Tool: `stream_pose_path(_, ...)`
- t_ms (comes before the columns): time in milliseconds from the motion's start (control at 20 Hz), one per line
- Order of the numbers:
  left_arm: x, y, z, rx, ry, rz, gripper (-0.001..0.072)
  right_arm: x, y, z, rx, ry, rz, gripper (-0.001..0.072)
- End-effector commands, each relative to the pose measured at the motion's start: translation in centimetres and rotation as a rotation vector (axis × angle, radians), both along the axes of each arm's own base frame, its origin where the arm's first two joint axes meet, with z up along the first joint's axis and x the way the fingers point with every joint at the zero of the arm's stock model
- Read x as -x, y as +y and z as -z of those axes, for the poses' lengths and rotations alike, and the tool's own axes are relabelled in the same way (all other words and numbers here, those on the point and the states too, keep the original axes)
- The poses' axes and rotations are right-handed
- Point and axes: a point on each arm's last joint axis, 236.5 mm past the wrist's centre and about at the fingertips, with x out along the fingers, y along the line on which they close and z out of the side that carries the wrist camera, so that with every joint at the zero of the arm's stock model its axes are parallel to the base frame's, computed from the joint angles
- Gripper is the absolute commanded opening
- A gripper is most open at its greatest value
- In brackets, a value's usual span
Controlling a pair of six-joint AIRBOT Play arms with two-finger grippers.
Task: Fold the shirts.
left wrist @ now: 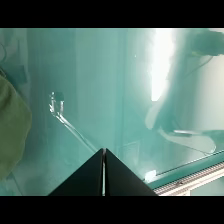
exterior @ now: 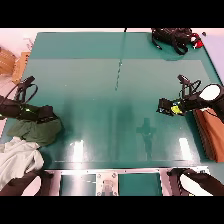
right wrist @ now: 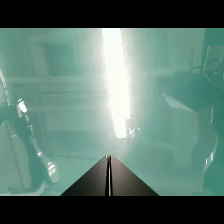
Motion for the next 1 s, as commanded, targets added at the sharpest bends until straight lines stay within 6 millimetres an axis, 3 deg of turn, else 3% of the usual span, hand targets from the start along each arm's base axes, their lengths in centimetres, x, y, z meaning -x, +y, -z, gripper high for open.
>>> stream_pose_path(0, 0.0, 0.2, 0.1, -0.008, -0.004, 0.002, 0.0025, 0.0, 0.0, 0.0, 0.0, 0.0, -0.001, 0.0017)
stream_pose_path(100, -0.1, 0.6, 0.3, -0.03, -0.007, 0.0, 0.0025, 0.0, 0.0, 0.0, 0.0, 0.0, -0.002, 0.0017)
stream_pose_path(200, -0.7, 2.4, 0.9, -0.111, -0.028, -0.013, 0.0026, 0.0, 0.0, 0.0, 0.0, 0.0, -0.001, 0.0017)
stream_pose_path(250, -1.0, 4.0, 1.4, -0.182, -0.042, -0.019, 0.0133, 0.0, 0.0, 0.0, 0.0, 0.0, -0.002, 0.0017)
stream_pose_path(300, -1.5, 6.1, 1.9, -0.277, -0.06, -0.031, 0.0552, 0.0, 0.0, 0.0, 0.0, 0.0, -0.001, 0.0017)
stream_pose_path(350, -2.2, 8.5, 2.1, -0.373, -0.08, -0.067, 0.0713, 0.0, 0.0, 0.0, 0.0, 0.0, -0.002, 0.0018)
stream_pose_path(400, -2.8, 10.9, 2.2, -0.472, -0.1, -0.09, 0.0708, 0.0, 0.0, 0.0, 0.0, 0.0, -0.001, 0.0017)
stream_pose_path(500, -3.2, 13.4, 3.1, -0.58, -0.126, -0.1, 0.0708, 0.0, 0.0, 0.0, 0.0, 0.0, -0.001, 0.0018)
stream_pose_path(650, -3.1, 14.0, 6.2, -0.617, -0.153, -0.087, 0.0708, 0.0, 0.0, 0.0, 0.0, 0.0, -0.001, 0.0018)
stream_pose_path(850, 0.8, 13.4, 11.2, -0.602, -0.032, -0.049, 0.0706, 0.0, 0.0, 0.0, 0.0, 0.0, -0.001, 0.0017)
stream_pose_path(900, 1.4, 13.3, 11.9, -0.599, -0.014, -0.044, 0.065, 0.0, 0.0, 0.0, 0.0, 0.0, -0.001, 0.0017)
stream_pose_path(950, 1.5, 13.3, 12.0, -0.598, -0.011, -0.043, 0.0302, 0.0, 0.0, 0.0, 0.0, 0.0, -0.001, 0.0017)
